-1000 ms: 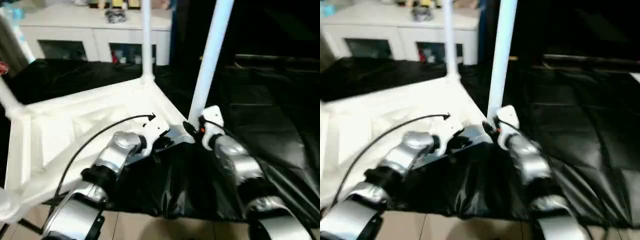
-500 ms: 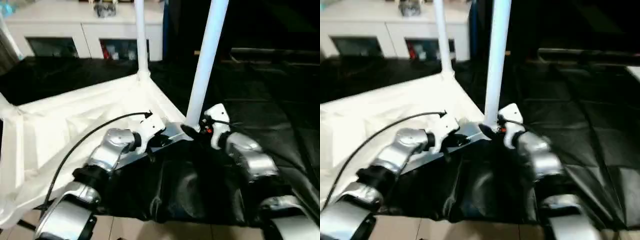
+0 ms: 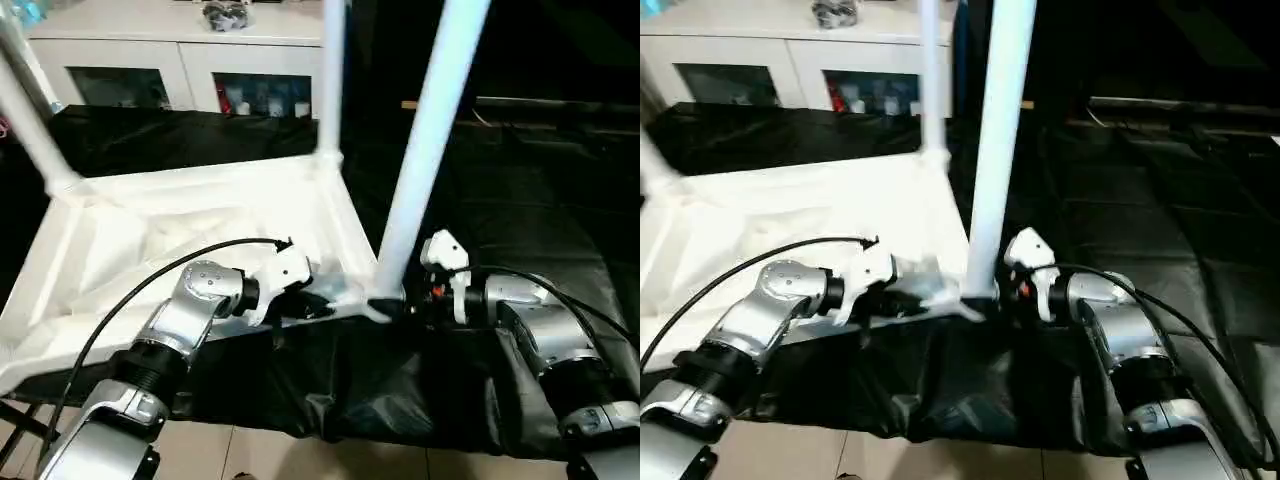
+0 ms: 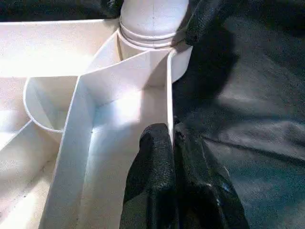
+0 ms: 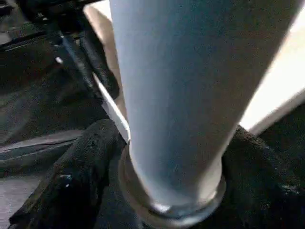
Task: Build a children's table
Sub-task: Rotate leg to tighten
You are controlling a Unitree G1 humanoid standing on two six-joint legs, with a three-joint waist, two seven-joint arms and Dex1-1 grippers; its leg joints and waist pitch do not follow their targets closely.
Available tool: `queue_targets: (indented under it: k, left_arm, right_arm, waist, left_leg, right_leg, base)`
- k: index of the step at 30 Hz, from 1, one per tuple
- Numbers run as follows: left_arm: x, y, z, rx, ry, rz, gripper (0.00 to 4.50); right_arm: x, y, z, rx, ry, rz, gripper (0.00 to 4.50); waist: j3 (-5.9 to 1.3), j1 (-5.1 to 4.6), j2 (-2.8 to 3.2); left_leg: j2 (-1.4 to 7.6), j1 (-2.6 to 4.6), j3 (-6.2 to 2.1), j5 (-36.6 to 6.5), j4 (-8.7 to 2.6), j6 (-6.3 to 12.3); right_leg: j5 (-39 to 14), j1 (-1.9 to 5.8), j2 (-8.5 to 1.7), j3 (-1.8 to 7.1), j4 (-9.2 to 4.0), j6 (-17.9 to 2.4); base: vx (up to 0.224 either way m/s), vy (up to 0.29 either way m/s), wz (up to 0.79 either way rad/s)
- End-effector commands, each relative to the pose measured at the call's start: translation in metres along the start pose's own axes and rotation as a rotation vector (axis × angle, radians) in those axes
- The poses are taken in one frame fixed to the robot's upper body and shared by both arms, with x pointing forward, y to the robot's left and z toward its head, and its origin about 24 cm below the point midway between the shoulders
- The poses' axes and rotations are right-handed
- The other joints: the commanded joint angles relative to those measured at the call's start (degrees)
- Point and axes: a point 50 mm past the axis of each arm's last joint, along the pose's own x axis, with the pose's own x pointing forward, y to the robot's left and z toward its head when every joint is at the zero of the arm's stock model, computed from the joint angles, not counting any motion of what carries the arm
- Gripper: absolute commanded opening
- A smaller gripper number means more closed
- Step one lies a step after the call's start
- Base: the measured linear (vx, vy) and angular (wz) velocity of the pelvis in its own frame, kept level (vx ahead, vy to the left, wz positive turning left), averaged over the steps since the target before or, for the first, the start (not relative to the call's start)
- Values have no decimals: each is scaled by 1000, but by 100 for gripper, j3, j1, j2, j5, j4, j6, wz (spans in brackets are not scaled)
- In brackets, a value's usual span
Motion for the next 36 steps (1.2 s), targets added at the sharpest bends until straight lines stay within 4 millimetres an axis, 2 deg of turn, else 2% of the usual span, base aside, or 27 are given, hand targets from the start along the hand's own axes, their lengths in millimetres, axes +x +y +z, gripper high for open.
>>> queue_targets:
  k: [1,5,10,14,23,25,26,29,30,32,34,35,36]
  left_arm:
    - [-1,-2,5,28,-2,-29,0]
    - [-4,-2,5,28,1,-34,0]
    - [-5,-2,5,26,2,-32,0]
    - [-4,-2,5,18,0,-34,0]
    - [-3,0,4,-1,-6,-2,0]
    - [-2,3,5,-15,-16,42,0]
    - [2,6,6,-31,-25,87,0]
    - [13,11,11,-47,-33,177,0]
    - [19,12,14,-54,-38,201,0]
    - [24,13,17,-58,-41,225,0]
    - [36,16,26,-74,-50,265,0]
    - [37,16,26,-74,-50,268,0]
    - [42,18,30,-73,-48,293,0]
  right_arm:
    - [1,4,2,-21,14,47,338]
    - [3,5,2,-29,24,65,310]
    - [6,7,1,-34,32,83,265]
    - [7,10,0,-30,32,96,251]
    - [9,14,-6,-8,33,102,248]
    - [13,13,-8,17,9,44,248]
    - [19,9,-10,53,-8,-48,248]
    - [35,6,-17,114,-11,-216,248]
    - [43,7,-19,135,-11,-263,247]
    - [50,8,-18,148,-11,-302,247]
    - [69,8,-13,212,-24,-416,247]
    - [70,8,-13,215,-25,-422,247]
    - [79,9,-8,221,-29,-464,247]
  waist:
    - [-386,12,-82]
    - [-401,34,-97]
    - [-395,52,-98]
    - [-391,61,-88]
    - [-386,61,-95]
    - [-381,59,-95]
    - [-376,53,-96]
    - [-339,0,-113]
    - [-332,-23,-115]
    - [-322,-69,-114]
    - [-321,-97,-106]
    - [-325,-108,-115]
    - [-325,-108,-115]
  left_leg:
    - [162,101,-26,-1072,-411,403]
    - [149,91,-13,-810,-384,502]
    - [153,91,-9,-817,-385,491]
    - [160,105,-10,-922,-396,408]
    - [155,104,-8,-931,-401,400]
    - [156,100,-9,-947,-407,389]
    - [159,107,-5,-999,-410,358]
    - [146,114,-27,-1290,-468,106]
    - [142,144,-36,-1515,-480,14]
    - [142,154,-47,-1724,-501,-53]
    - [127,159,-48,-1770,-513,-96]
    - [122,163,-64,-1835,-525,-140]
    - [122,163,-64,-1835,-525,-140]
  right_leg:
    - [-415,264,-187,262,-466,-1548]
    - [-120,271,-192,269,-440,-1589]
    - [-185,270,-186,270,-447,-1572]
    - [-325,262,-182,274,-461,-1543]
    - [-330,263,-183,276,-470,-1523]
    - [-379,261,-183,278,-473,-1513]
    - [-463,252,-187,283,-484,-1502]
    - [-1068,232,-188,281,-541,-1352]
    - [-1388,219,-193,280,-576,-1264]
    - [-1650,196,-189,298,-620,-1141]
    - [-1727,169,-178,319,-633,-1074]
    - [-1833,177,-173,316,-638,-1038]
    - [-1833,177,-173,316,-638,-1038]
  base:
    - [0,0,0]
    - [0,0,0]
    - [0,0,0]
    - [0,0,0]
    - [0,0,0]
    - [0,0,0]
    - [0,0,0]
    - [0,0,0]
    - [0,0,0]
    - [0,0,0]
    - [0,0,0]
    - [0,0,0]
    - [0,0,0]
